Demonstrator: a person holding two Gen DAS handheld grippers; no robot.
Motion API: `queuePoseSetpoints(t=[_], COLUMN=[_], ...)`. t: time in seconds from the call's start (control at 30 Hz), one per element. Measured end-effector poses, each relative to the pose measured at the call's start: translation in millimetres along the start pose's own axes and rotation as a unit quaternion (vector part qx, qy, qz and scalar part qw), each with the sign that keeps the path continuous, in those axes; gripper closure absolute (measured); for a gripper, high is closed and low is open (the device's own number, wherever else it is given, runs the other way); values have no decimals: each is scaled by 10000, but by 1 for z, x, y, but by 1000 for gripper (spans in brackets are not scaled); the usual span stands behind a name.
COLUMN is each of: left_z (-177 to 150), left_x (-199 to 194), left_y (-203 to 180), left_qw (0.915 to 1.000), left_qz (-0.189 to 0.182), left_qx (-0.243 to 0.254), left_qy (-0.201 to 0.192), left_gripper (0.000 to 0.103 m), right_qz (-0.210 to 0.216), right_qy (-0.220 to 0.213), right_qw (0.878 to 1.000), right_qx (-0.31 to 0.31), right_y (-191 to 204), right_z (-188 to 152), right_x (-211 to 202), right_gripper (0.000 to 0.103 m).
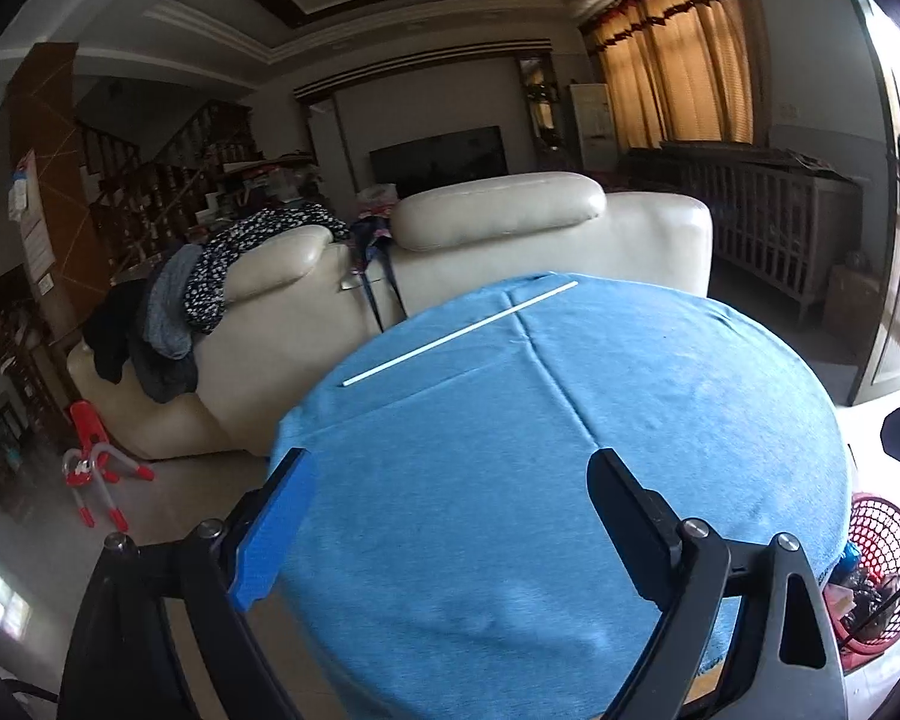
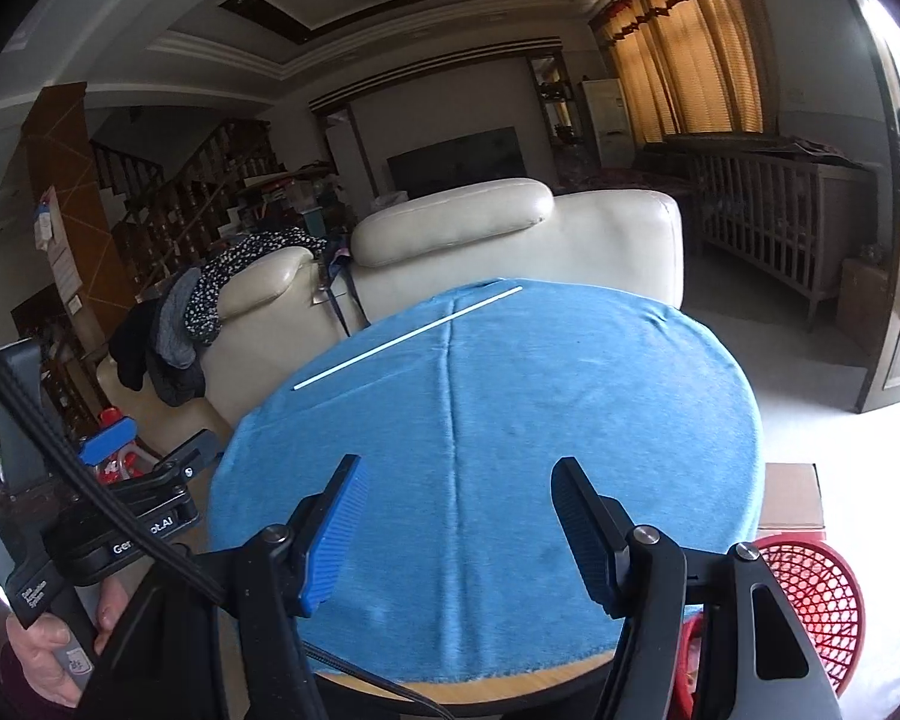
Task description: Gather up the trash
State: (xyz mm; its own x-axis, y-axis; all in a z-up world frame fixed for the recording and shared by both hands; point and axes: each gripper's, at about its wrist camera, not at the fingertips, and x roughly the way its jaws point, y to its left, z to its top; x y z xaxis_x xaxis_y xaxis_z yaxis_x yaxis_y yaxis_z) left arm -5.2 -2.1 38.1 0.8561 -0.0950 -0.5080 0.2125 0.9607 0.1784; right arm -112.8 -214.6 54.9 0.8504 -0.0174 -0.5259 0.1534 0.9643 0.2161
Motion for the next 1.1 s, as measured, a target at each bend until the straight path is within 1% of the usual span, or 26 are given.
queuePoseSetpoints(t=[0.27,0.57,1.1], left_z=[-6,-14,-19], left_x=[-2,-5,-12], left_y=[25,40,49], left_qw=[9998,9996,9996], left_qz=[12,54,79], left_qx=[-173,-263,-264], left_qy=[59,64,5], left_gripper=[11,11,11], right_qz=[48,88,200], right_qy=[10,5,51], right_qw=[9999,9997,9992], right_qx=[-159,-241,-338], right_y=[27,48,66], right_z=[1,2,0], right_x=[7,11,15], right_gripper=[36,36,36])
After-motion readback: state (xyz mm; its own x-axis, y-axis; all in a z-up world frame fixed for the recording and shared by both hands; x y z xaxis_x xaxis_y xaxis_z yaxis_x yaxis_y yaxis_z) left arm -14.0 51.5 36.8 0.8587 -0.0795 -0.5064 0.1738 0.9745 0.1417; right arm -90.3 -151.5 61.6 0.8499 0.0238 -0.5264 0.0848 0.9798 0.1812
